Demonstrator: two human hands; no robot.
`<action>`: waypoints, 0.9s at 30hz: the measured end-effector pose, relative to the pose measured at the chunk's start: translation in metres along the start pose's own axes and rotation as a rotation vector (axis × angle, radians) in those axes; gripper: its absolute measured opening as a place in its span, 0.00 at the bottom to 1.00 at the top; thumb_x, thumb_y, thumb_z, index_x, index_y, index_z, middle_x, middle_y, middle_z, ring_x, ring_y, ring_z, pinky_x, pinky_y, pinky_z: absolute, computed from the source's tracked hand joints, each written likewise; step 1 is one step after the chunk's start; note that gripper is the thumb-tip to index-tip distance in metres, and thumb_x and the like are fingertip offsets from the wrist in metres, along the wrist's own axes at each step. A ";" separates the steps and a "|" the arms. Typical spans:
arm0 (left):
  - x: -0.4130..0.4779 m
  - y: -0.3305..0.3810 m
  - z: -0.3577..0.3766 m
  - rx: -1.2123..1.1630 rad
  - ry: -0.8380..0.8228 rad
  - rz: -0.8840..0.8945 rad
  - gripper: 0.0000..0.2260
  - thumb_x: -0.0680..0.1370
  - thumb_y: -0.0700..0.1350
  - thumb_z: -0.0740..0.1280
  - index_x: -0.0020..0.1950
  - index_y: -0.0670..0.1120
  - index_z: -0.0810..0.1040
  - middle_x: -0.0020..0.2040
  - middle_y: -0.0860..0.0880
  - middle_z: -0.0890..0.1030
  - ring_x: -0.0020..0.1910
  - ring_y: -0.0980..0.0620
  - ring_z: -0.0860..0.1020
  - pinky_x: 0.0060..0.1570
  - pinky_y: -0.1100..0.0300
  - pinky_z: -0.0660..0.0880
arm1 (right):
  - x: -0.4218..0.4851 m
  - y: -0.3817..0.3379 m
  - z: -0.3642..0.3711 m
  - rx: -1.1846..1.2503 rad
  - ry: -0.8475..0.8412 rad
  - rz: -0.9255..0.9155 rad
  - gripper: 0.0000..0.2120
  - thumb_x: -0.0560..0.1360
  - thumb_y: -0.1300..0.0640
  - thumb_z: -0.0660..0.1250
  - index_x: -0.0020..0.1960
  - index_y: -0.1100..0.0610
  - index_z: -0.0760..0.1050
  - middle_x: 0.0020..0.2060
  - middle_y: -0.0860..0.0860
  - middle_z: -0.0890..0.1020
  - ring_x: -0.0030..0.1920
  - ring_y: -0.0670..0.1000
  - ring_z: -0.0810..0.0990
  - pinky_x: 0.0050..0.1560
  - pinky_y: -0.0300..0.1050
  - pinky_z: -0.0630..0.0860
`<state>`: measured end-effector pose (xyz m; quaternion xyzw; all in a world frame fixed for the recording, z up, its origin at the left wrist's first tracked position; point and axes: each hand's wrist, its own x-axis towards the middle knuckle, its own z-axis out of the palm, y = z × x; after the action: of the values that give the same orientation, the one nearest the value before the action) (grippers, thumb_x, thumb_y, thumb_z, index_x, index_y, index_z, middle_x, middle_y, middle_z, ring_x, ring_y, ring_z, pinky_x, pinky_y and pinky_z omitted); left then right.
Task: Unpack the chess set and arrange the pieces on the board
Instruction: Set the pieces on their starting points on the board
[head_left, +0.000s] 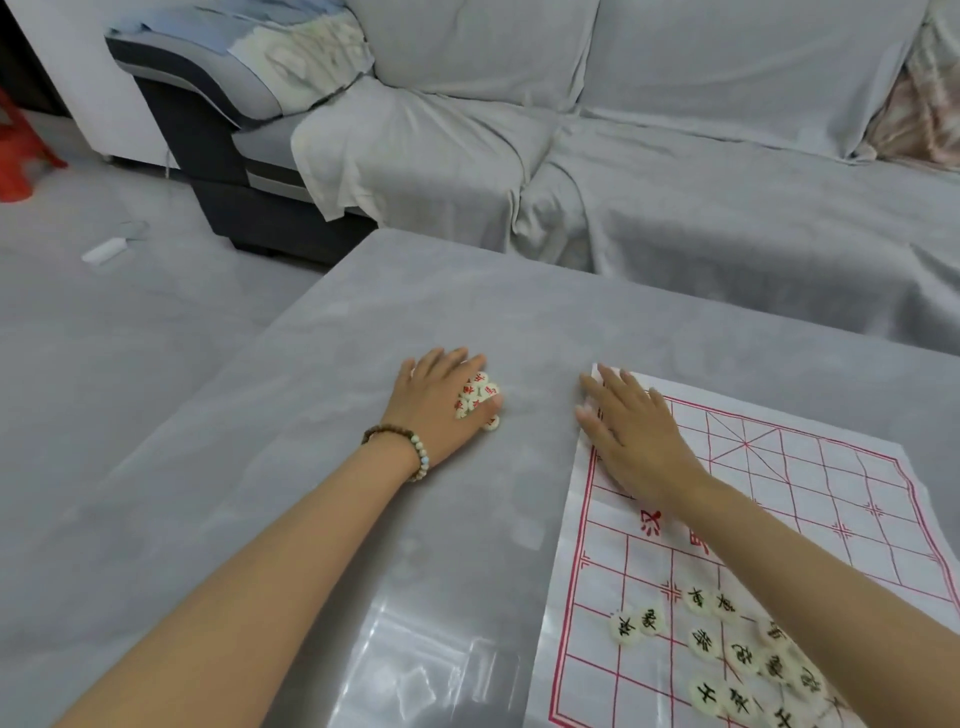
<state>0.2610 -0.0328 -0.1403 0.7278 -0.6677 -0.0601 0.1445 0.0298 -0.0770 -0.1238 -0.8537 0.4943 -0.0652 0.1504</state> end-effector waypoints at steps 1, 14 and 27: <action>0.000 0.001 0.000 -0.005 -0.006 0.021 0.37 0.68 0.70 0.42 0.72 0.55 0.60 0.74 0.52 0.60 0.73 0.49 0.54 0.71 0.51 0.50 | -0.006 0.005 0.003 -0.039 -0.021 0.007 0.25 0.81 0.44 0.44 0.76 0.49 0.47 0.76 0.47 0.46 0.76 0.47 0.41 0.75 0.48 0.39; -0.031 0.029 0.001 -0.032 -0.122 0.200 0.34 0.71 0.67 0.44 0.74 0.55 0.54 0.75 0.54 0.55 0.74 0.53 0.51 0.72 0.58 0.47 | -0.057 -0.011 0.014 -0.084 -0.025 0.016 0.26 0.81 0.43 0.42 0.76 0.47 0.41 0.76 0.46 0.42 0.75 0.47 0.37 0.74 0.47 0.36; -0.063 0.031 -0.008 -0.402 -0.042 0.080 0.31 0.71 0.58 0.68 0.71 0.52 0.63 0.67 0.54 0.69 0.66 0.56 0.66 0.65 0.61 0.63 | -0.029 -0.052 -0.004 0.151 -0.055 -0.150 0.22 0.78 0.58 0.60 0.71 0.50 0.64 0.69 0.49 0.70 0.68 0.49 0.66 0.67 0.42 0.61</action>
<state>0.2273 0.0288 -0.1306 0.6559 -0.6734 -0.2016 0.2751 0.0568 -0.0283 -0.1025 -0.8760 0.4184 -0.0899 0.2224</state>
